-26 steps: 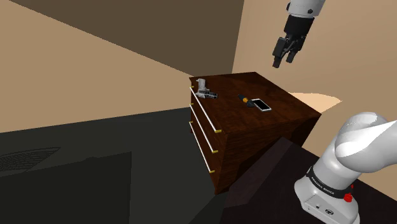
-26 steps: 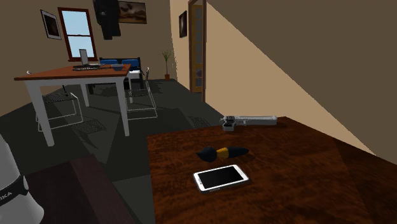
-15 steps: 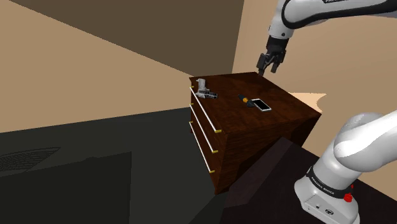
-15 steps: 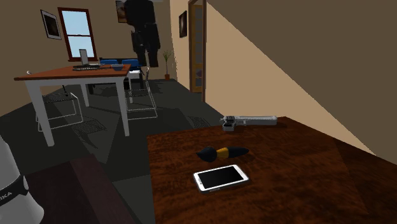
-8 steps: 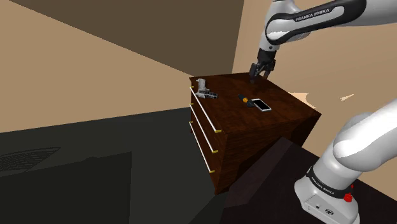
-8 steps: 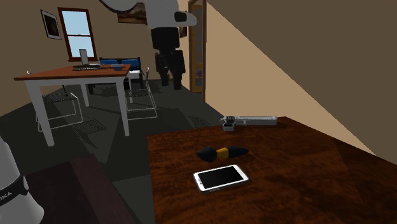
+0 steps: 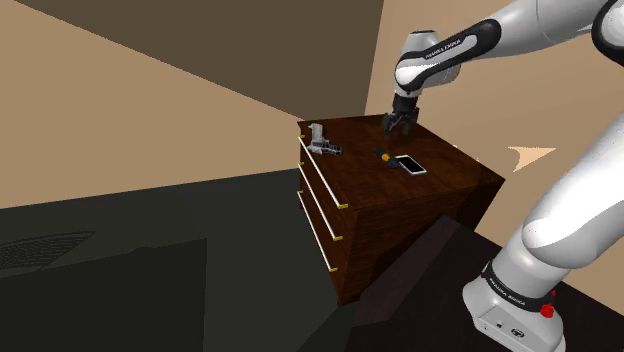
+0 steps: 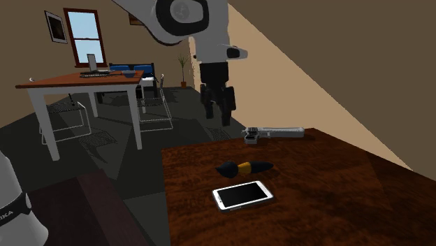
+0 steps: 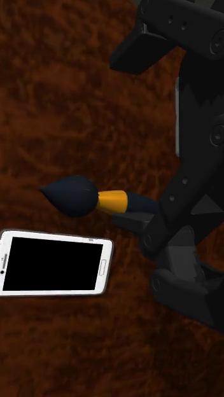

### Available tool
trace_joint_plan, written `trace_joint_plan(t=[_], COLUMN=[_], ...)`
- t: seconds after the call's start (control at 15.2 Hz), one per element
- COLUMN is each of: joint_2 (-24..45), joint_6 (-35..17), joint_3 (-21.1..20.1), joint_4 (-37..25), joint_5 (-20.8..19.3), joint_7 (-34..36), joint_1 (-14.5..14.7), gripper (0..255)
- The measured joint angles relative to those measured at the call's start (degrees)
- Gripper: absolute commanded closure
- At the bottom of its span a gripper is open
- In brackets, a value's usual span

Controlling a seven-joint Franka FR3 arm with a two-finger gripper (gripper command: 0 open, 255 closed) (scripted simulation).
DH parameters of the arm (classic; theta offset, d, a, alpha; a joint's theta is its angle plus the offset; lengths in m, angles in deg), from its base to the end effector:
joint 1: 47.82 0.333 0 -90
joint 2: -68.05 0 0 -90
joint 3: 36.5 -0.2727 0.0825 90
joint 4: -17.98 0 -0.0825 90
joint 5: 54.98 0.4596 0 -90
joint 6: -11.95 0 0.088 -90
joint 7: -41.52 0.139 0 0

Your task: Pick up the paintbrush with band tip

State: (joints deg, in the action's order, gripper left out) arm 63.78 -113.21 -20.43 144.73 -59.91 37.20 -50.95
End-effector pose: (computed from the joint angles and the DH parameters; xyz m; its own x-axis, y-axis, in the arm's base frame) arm 0.5543 -0.1975 0.2975 0.9772 -0.2086 0.0391 -0.2106 -0.9760 0.0549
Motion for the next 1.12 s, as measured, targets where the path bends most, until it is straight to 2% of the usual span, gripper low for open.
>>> trace_joint_plan(t=[0.59, 0.73, 1.12], joint_2=[19.78, 22.2, 25.37], joint_6=[-6.62, -7.37, -11.14], joint_3=[1.51, 1.41, 0.95], joint_4=[-12.04, -13.56, -12.84], joint_5=[6.71, 7.56, 8.78], joint_7=[-5.15, -5.7, -6.53], joint_1=[-3.27, -3.86, -4.54], gripper=[0, 0, 0])
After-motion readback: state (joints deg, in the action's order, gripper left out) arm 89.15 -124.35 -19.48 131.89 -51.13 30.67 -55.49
